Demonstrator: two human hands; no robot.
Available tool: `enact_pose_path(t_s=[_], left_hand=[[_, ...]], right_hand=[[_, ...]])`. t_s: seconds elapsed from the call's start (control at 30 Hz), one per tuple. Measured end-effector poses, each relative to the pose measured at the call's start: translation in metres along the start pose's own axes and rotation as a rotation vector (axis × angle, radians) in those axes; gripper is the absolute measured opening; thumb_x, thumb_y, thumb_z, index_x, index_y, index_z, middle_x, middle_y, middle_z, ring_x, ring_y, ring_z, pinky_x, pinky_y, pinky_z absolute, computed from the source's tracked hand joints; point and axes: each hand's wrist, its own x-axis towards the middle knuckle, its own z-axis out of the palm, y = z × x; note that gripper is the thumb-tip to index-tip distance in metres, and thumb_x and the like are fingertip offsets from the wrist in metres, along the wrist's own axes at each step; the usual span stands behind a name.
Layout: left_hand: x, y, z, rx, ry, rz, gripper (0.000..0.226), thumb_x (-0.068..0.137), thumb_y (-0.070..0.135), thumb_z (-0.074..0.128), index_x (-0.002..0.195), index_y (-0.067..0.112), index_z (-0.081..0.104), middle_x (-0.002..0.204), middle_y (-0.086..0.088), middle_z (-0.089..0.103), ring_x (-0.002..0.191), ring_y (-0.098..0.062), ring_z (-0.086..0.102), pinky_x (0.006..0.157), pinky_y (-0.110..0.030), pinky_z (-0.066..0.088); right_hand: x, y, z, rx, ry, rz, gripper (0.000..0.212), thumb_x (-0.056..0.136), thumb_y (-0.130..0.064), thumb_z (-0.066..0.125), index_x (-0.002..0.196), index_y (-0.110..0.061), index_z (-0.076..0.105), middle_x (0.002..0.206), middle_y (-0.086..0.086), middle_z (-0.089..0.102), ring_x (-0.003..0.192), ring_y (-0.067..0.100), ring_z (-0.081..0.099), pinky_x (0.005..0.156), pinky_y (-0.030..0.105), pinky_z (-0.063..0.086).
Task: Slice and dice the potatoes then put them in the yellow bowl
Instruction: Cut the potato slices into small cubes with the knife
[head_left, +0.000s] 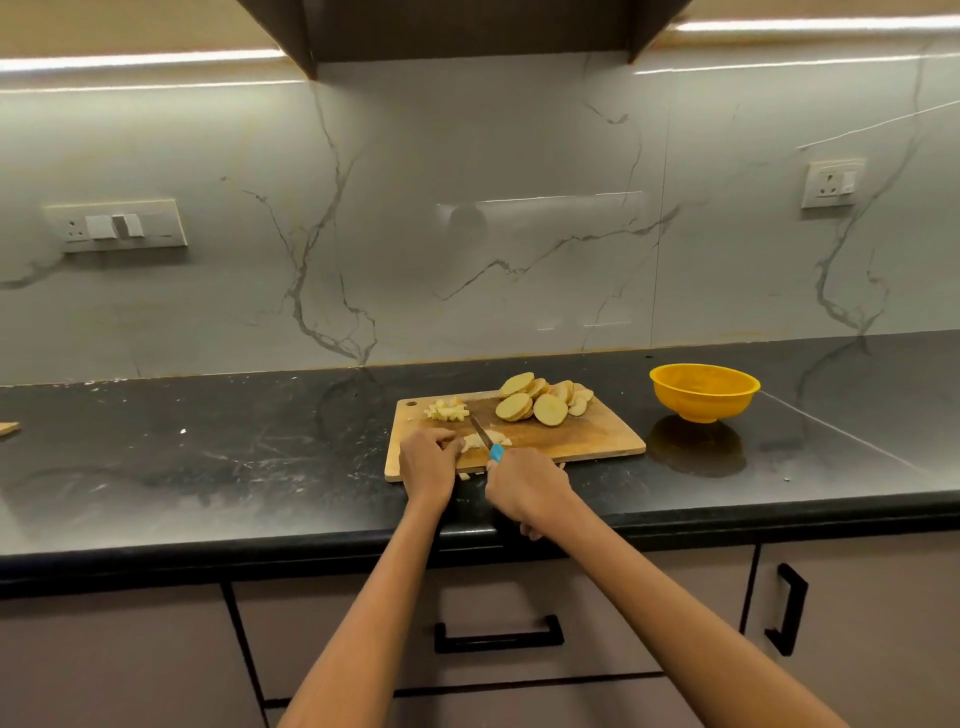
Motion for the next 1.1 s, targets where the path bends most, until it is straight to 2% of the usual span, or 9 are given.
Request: enact_pose_path(t_s=[0.13, 0.27, 0.3, 0.43, 0.73, 0.83, 0.9, 0.97, 1.1], left_hand=[[0.004, -0.004, -0.001, 0.032, -0.055, 0.002, 0.02, 0.084, 0.016, 0.068, 0.102, 0.008, 0.072, 0.102, -0.008, 0.071, 0.094, -0.019, 0.064, 0.072, -0.023, 0.043], [0.007, -0.004, 0.001, 0.092, -0.073, -0.012, 0.017, 0.086, 0.02, 0.066, 0.1, 0.013, 0.073, 0.1, -0.004, 0.072, 0.09, -0.017, 0.064, 0.066, -0.025, 0.042], [0.008, -0.004, 0.001, 0.102, -0.077, -0.015, 0.016, 0.086, 0.021, 0.067, 0.098, 0.014, 0.074, 0.099, -0.003, 0.072, 0.089, -0.017, 0.064, 0.064, -0.025, 0.041], [0.009, -0.001, 0.0, 0.13, -0.067, -0.031, 0.013, 0.085, 0.02, 0.068, 0.093, 0.013, 0.075, 0.094, -0.005, 0.073, 0.085, -0.02, 0.064, 0.061, -0.025, 0.039], [0.007, -0.002, 0.006, 0.118, -0.012, -0.027, 0.016, 0.085, 0.021, 0.068, 0.097, 0.013, 0.074, 0.098, -0.004, 0.072, 0.088, -0.017, 0.064, 0.065, -0.025, 0.043], [0.007, -0.002, 0.003, 0.033, 0.022, -0.029, 0.02, 0.087, 0.017, 0.065, 0.105, 0.01, 0.071, 0.107, -0.005, 0.07, 0.1, -0.019, 0.062, 0.076, -0.019, 0.039], [0.005, -0.002, 0.0, -0.02, 0.053, -0.052, 0.023, 0.088, 0.011, 0.062, 0.11, 0.008, 0.069, 0.112, -0.007, 0.068, 0.106, -0.02, 0.06, 0.081, -0.017, 0.034], [0.005, -0.004, -0.001, -0.026, 0.048, -0.052, 0.022, 0.088, 0.009, 0.062, 0.108, 0.007, 0.069, 0.111, -0.008, 0.069, 0.104, -0.02, 0.061, 0.081, -0.017, 0.036], [0.006, -0.008, -0.002, 0.003, -0.008, -0.027, 0.02, 0.086, 0.01, 0.065, 0.104, 0.009, 0.072, 0.106, -0.007, 0.07, 0.098, -0.019, 0.063, 0.08, -0.021, 0.043]], right_hand=[[0.008, -0.007, 0.003, 0.012, -0.059, 0.006, 0.033, 0.099, -0.028, 0.042, 0.109, 0.001, 0.054, 0.069, 0.008, 0.056, 0.058, 0.02, 0.059, 0.067, 0.031, 0.053], [0.008, -0.01, 0.0, -0.019, -0.118, 0.016, 0.029, 0.098, -0.022, 0.042, 0.108, 0.003, 0.054, 0.065, 0.009, 0.055, 0.062, 0.023, 0.062, 0.07, 0.031, 0.055], [0.008, -0.013, -0.002, -0.038, -0.131, 0.004, 0.03, 0.098, -0.021, 0.042, 0.111, 0.003, 0.054, 0.069, 0.01, 0.057, 0.069, 0.025, 0.064, 0.074, 0.032, 0.055], [0.009, -0.019, -0.003, -0.131, -0.143, -0.064, 0.033, 0.097, -0.019, 0.044, 0.122, 0.0, 0.052, 0.114, 0.016, 0.063, 0.093, 0.027, 0.061, 0.086, 0.034, 0.05], [-0.012, 0.014, 0.004, -0.258, -0.075, -0.09, 0.034, 0.098, -0.029, 0.043, 0.118, -0.005, 0.057, 0.117, 0.01, 0.061, 0.105, 0.025, 0.059, 0.078, 0.032, 0.042], [-0.012, 0.019, -0.004, -0.061, -0.005, -0.04, 0.038, 0.1, -0.034, 0.039, 0.114, -0.003, 0.057, 0.109, 0.012, 0.063, 0.099, 0.027, 0.062, 0.08, 0.034, 0.048], [-0.008, 0.017, -0.007, 0.029, 0.003, -0.034, 0.039, 0.101, -0.034, 0.038, 0.111, -0.001, 0.055, 0.095, 0.012, 0.064, 0.091, 0.027, 0.065, 0.082, 0.036, 0.054], [-0.004, 0.011, -0.006, 0.042, -0.013, -0.044, 0.038, 0.101, -0.033, 0.037, 0.108, 0.0, 0.055, 0.082, 0.009, 0.061, 0.08, 0.025, 0.067, 0.078, 0.036, 0.056], [0.006, 0.002, 0.001, 0.032, -0.038, -0.049, 0.034, 0.1, -0.031, 0.039, 0.101, 0.0, 0.054, 0.071, 0.007, 0.058, 0.06, 0.02, 0.064, 0.064, 0.031, 0.055]])
